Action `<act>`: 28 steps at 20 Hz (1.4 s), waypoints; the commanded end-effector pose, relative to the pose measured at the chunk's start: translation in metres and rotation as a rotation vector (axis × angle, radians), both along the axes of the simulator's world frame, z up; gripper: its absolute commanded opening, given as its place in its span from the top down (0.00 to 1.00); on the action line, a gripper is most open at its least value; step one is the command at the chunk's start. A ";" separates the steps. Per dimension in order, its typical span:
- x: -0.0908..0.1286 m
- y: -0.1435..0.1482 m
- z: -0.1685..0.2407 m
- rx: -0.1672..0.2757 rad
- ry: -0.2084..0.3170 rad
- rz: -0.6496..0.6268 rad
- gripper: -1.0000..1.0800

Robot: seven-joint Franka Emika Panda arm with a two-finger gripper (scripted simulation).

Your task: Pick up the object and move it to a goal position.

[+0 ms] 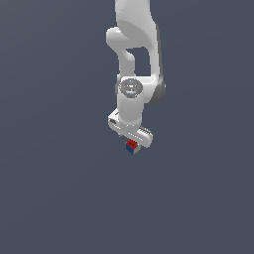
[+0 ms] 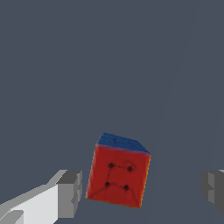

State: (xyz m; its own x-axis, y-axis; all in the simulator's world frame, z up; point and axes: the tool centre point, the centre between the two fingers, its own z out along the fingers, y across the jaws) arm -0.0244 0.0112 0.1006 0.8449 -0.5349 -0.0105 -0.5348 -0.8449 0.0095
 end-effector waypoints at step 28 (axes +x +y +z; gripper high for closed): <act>-0.009 0.021 -0.049 0.001 -0.014 -0.213 0.04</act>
State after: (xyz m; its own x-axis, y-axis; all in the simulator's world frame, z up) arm -0.0331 0.0320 0.0596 0.7136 -0.7006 0.0003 -0.7006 -0.7136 -0.0004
